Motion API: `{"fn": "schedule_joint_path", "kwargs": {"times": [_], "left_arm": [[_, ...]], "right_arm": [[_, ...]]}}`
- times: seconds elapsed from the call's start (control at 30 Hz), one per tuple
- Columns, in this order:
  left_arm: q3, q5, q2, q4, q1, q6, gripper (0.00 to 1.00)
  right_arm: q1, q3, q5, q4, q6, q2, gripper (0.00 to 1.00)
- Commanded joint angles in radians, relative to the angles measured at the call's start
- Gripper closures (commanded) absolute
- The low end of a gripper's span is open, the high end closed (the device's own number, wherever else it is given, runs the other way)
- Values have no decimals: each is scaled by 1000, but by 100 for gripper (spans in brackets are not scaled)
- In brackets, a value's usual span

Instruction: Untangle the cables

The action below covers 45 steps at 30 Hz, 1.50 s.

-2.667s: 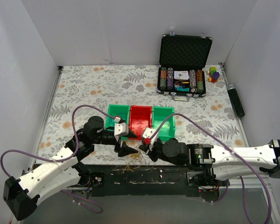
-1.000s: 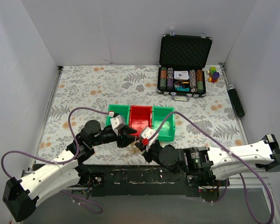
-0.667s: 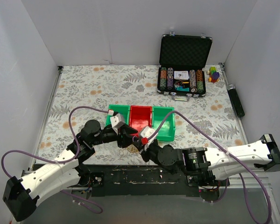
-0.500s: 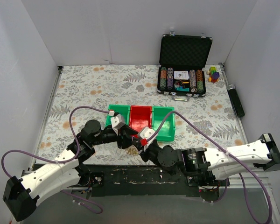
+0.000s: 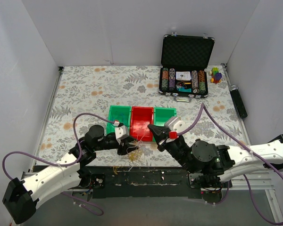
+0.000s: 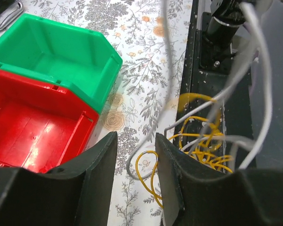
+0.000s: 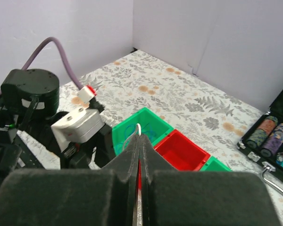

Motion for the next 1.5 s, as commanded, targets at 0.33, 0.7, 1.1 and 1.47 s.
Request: {"fn": "schedule_joint_path", "kwargs": {"times": [0.33,0.7,1.1,1.47], "left_arm": [[-59,-12,-43,-97,-30,214,67],[-41,-33,-63,-154,-42,289,67],[139,-122,-82,-51,-40,124,7],[183,114,26,104,-40,-82,2]], "right_arm": [[98,131,219,298,-458,-42,99],[102,225,201,355,-595,-3,99],[113,254,161,243,-468,33,99],[113,309,75,171,-345,117,99]]}}
